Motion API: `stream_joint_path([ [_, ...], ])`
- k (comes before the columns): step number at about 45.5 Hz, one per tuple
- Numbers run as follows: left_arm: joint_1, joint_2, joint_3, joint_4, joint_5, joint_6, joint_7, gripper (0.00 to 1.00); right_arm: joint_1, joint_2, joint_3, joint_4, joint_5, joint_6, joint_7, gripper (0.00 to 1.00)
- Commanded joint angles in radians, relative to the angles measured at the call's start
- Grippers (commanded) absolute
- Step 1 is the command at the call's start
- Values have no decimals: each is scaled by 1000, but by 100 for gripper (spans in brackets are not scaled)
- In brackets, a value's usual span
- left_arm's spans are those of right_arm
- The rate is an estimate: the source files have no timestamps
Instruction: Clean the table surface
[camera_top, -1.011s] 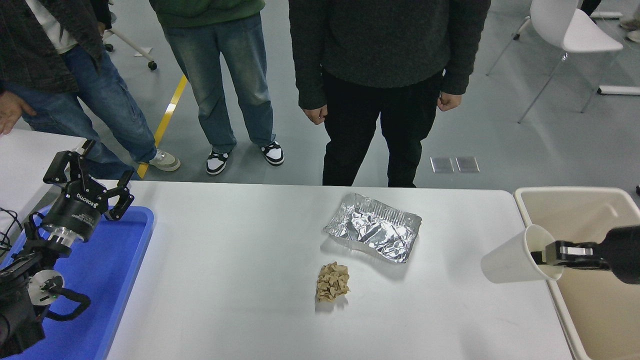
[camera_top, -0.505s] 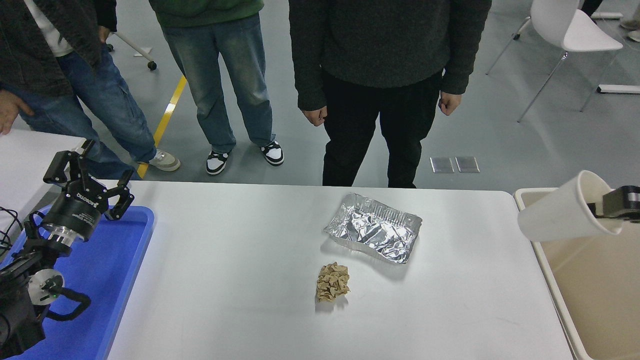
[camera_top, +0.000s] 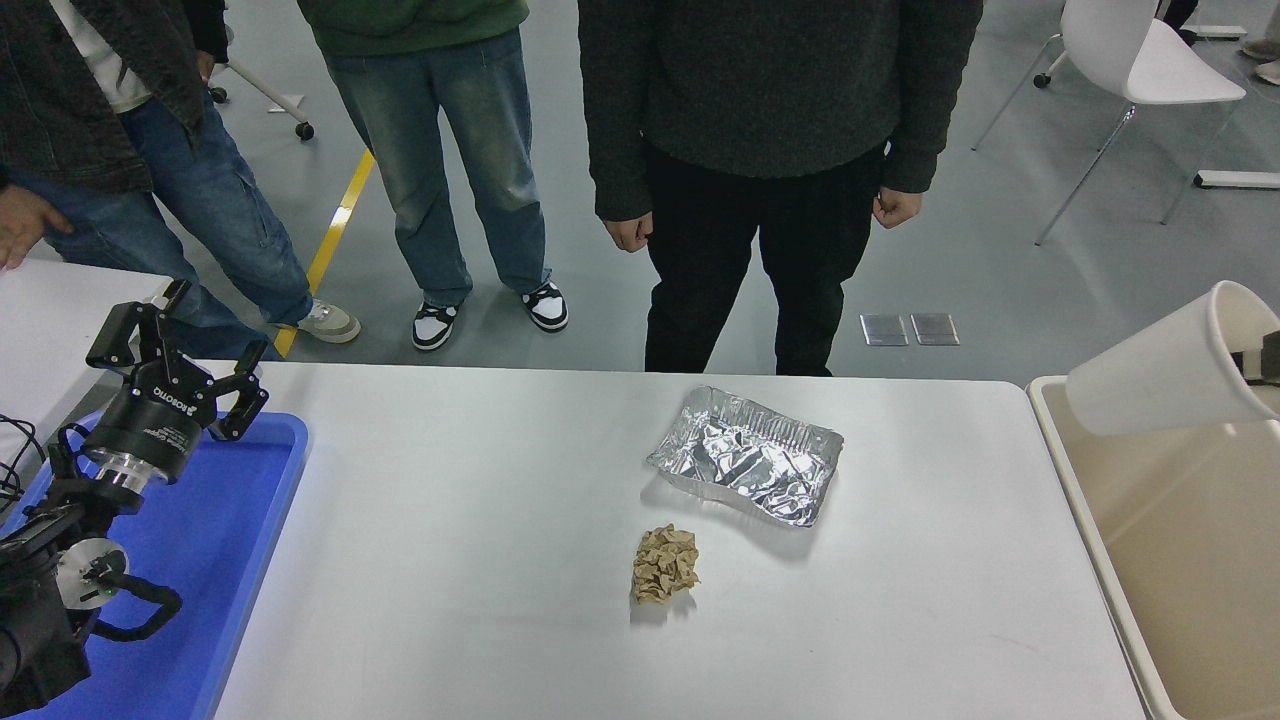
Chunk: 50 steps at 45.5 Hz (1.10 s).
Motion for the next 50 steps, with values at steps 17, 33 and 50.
stream_joint_path([
  [17,0,0,1,0,0,0,0,100,-122,120,-20,-203,-16,-134,-6,0],
  [33,0,0,-1,0,0,0,0,100,-345,307,-25,-516,-6,-413,-9,0],
  [50,0,0,-1,0,0,0,0,100,-558,560,-25,-864,101,-693,-9,0],
])
